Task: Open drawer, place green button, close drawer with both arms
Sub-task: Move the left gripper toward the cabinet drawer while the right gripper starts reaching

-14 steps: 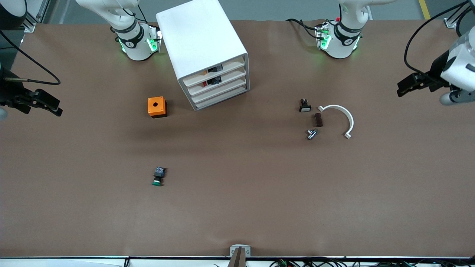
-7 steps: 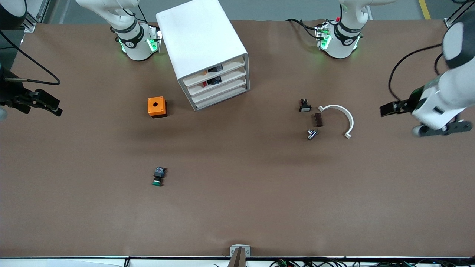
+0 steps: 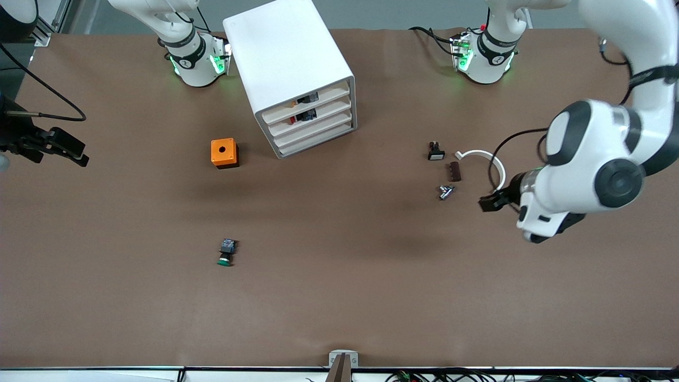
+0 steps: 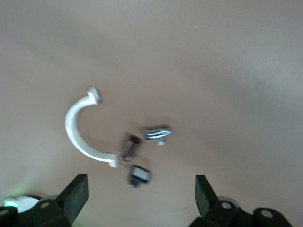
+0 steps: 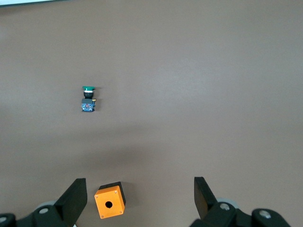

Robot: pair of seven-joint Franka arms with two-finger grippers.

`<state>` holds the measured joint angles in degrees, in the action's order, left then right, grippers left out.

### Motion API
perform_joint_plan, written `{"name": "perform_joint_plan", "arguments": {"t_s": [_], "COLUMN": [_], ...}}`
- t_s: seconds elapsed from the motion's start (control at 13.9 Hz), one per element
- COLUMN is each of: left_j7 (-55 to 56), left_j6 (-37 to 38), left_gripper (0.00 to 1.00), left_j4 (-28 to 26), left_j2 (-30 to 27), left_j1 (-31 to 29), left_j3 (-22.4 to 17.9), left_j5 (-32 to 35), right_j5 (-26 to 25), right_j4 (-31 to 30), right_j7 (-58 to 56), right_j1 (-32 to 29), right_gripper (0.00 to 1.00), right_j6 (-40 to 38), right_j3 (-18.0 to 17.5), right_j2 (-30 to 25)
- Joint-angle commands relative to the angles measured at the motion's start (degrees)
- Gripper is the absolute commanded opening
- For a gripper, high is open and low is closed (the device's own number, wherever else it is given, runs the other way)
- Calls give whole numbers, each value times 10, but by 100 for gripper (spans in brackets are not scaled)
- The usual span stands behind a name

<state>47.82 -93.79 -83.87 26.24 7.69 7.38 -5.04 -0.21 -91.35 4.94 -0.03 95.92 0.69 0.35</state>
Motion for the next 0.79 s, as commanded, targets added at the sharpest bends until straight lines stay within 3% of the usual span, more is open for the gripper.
{"name": "perform_joint_plan", "arguments": {"t_s": [0.0, 0.5, 0.72], "left_j7": [130, 457, 600], "left_j6": [-17, -40, -41], "left_gripper": [99, 99, 99], "left_j4": [22, 22, 22], "left_j2": [39, 116, 152], "left_j1": [29, 95, 103], "left_j3": [-2, -1, -1], "left_j5": [-14, -23, -119], "right_j5": [-1, -1, -1], "right_j4": [21, 22, 22], "right_j7": [4, -2, -3], "right_j1": [-5, 13, 27], "right_gripper": [100, 100, 100], "right_j6": [-5, 2, 1], "right_j3": [-9, -10, -10], "right_j2": [-1, 10, 9]}}
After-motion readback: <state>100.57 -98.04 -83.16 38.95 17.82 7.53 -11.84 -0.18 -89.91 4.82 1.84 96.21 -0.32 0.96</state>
